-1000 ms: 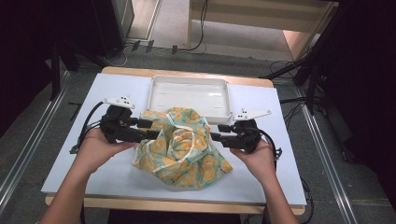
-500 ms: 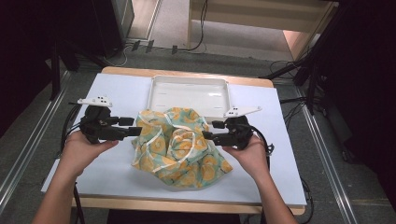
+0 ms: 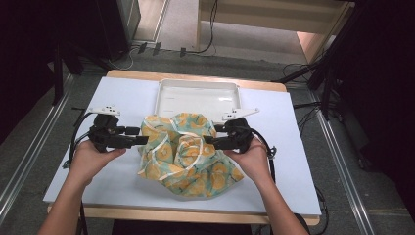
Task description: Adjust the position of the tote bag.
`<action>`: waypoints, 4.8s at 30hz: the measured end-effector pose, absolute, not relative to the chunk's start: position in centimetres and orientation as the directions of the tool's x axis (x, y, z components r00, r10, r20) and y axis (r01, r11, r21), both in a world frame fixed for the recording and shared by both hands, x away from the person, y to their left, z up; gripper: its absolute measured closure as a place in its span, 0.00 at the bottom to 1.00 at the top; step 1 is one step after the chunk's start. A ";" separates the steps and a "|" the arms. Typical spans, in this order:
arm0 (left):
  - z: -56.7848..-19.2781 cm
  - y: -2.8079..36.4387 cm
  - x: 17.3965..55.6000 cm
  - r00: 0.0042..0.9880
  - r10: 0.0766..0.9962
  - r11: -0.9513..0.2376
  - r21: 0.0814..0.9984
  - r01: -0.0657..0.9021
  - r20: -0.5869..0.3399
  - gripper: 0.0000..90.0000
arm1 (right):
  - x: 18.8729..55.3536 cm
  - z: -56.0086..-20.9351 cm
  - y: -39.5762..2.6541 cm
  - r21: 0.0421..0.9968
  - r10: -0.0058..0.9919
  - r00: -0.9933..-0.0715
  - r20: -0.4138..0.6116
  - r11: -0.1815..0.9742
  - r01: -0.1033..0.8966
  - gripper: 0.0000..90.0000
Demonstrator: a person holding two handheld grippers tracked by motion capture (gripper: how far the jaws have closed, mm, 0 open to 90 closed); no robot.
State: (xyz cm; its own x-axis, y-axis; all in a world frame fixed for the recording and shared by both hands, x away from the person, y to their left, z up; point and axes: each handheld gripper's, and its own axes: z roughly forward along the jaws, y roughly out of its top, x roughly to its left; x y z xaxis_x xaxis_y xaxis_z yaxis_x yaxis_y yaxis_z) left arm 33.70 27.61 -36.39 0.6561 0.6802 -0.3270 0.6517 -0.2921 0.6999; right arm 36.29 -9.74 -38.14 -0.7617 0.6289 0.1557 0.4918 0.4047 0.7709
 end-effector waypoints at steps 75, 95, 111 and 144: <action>-38.4 22.1 35.7 0.728 0.603 -0.340 0.721 0.604 -0.326 1.00 | 32.9 -40.0 -13.0 0.741 0.645 -0.734 0.213 0.383 0.551 0.57; -37.9 26.5 35.1 0.666 0.668 -0.273 0.723 0.634 -0.332 1.00 | 32.4 -40.3 -15.6 0.698 0.698 -0.704 0.135 0.437 0.567 1.00; -38.6 28.0 34.4 0.639 0.687 -0.272 0.692 0.668 -0.347 1.00 | 31.8 -40.0 -20.0 0.716 0.769 -0.627 0.124 0.368 0.593 1.00; -35.3 28.5 32.1 0.708 0.627 -0.301 0.738 0.604 -0.324 0.55 | 31.4 -39.0 -18.5 0.769 0.675 -0.707 0.212 0.331 0.547 0.90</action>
